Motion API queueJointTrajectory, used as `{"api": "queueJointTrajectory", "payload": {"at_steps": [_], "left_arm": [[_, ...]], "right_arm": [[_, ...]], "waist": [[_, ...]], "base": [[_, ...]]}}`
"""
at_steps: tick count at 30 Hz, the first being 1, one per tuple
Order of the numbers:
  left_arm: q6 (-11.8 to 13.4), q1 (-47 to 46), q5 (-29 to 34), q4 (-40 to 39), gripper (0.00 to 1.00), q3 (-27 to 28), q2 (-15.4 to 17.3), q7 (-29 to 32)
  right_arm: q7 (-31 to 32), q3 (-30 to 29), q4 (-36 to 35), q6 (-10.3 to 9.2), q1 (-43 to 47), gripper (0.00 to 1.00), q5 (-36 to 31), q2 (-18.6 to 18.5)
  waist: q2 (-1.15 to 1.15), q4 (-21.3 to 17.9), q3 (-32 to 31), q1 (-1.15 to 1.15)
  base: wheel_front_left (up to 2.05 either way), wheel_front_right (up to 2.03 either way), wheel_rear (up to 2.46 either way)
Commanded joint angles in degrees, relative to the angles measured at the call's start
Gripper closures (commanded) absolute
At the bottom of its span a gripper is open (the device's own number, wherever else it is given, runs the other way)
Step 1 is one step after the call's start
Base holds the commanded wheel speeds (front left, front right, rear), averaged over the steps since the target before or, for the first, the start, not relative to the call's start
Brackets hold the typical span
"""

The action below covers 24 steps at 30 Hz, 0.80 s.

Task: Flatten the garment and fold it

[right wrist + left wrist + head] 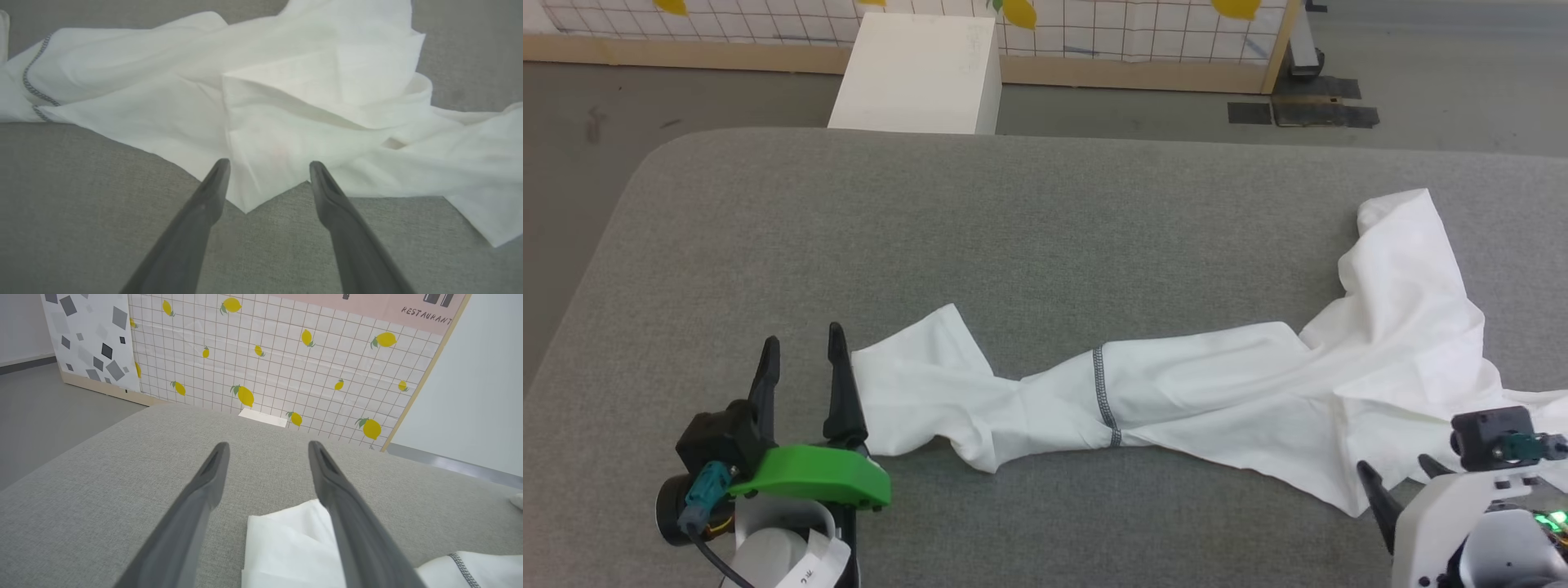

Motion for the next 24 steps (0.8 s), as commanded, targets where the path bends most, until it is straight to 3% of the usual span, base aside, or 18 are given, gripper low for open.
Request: {"api": "queueJointTrajectory", "payload": {"at_steps": [1,7,15,16,17,18,24], "left_arm": [[-0.33,-0.68,0.27,0.19,0.0,0.02,-0.02,-0.27],[-0.26,-1.55,0.39,0.52,0.0,-0.69,-0.08,-0.03],[-0.17,-1.95,-0.07,0.75,0.0,-0.95,-0.32,-0.1],[-0.17,-1.98,-0.08,0.76,0.0,-1.0,-0.34,-0.11],[-0.18,-2.02,-0.08,0.79,0.0,-1.07,-0.36,-0.12],[-0.18,-2.06,-0.09,0.81,0.0,-1.12,-0.38,-0.13],[-0.24,-2.38,-0.24,1.18,0.0,-1.33,-0.45,-0.17]], "right_arm": [[0.25,1.01,0.68,-0.09,-0.69,0.0,-0.27,-0.28],[-0.64,5.27,6.84,-0.09,-6.81,0.0,-2.72,-0.59],[-2.09,4.6,12.09,-0.09,-11.66,0.0,-4.62,-0.86],[-2.13,4.36,12.35,-0.09,-11.85,0.58,-4.57,-0.8],[-2.13,4.21,12.48,-0.09,-12.0,0.91,-4.5,-0.8],[-2.18,4.11,12.43,-0.09,-12.08,1.0,-4.4,-0.8],[-1.19,3.56,10.4,-0.09,-11.35,1.0,-3.2,-1.49]], "waist": [[0.53,-0.24,0.13,0.0],[0.53,0.16,1.25,0.0],[0.53,1.28,2.6,0.0],[0.53,1.37,2.69,0.0],[0.53,1.48,2.78,0.0],[0.53,1.56,2.83,0.0],[0.53,1.71,2.73,0.0]], "base": [[0.0,0.0,0.0],[0.0,0.0,0.0],[0.0,0.0,0.0],[0.0,0.0,0.0],[0.0,0.0,0.0],[0.0,0.0,0.0],[0.0,0.0,0.0]]}}
